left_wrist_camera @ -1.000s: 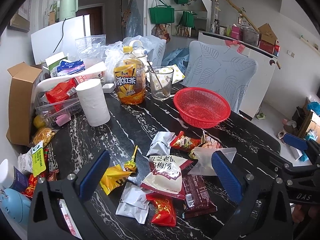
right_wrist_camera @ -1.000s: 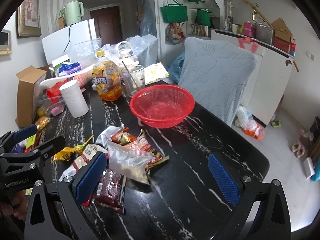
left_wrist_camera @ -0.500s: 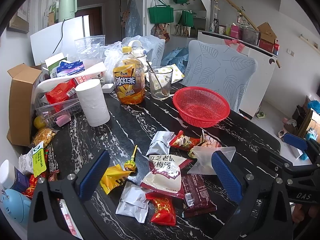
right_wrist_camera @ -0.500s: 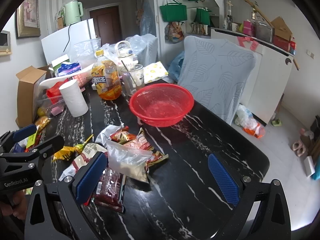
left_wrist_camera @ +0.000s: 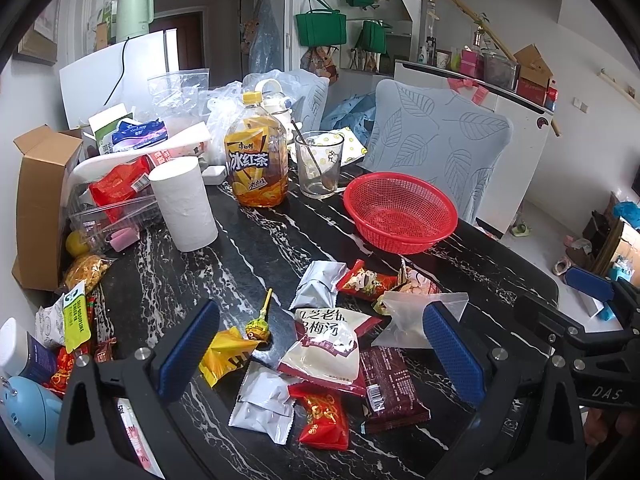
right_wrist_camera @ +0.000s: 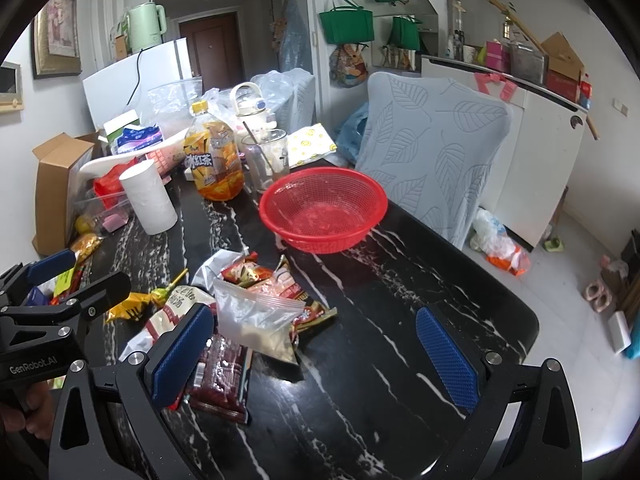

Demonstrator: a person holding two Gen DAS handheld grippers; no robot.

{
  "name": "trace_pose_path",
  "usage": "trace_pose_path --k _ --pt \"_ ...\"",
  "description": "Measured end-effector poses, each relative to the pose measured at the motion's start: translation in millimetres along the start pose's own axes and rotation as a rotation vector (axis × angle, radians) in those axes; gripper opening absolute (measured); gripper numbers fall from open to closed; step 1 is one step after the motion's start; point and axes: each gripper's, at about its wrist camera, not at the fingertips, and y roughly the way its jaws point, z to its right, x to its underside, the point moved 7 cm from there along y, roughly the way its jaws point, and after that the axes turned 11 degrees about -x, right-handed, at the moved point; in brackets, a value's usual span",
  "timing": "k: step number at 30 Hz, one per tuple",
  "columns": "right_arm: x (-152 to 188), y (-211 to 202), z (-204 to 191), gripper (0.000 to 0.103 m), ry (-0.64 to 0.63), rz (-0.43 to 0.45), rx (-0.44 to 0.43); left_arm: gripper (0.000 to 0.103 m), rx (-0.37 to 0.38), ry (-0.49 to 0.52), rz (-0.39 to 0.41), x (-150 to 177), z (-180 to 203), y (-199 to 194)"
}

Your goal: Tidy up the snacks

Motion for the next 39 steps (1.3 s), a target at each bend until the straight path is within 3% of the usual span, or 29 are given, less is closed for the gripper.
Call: trace_pose_path --k 21,39 --pt "4.3 -1.1 1.3 0.103 0.009 -0.001 -0.019 0.103 0.026 0.003 -0.023 7.9 10.8 4.2" --pt "50.6 30.5 1.6 0.103 0.043 -0.128 -0.143 0.103 -0.023 -0.026 -0.093 45.7 7.4 19.5"
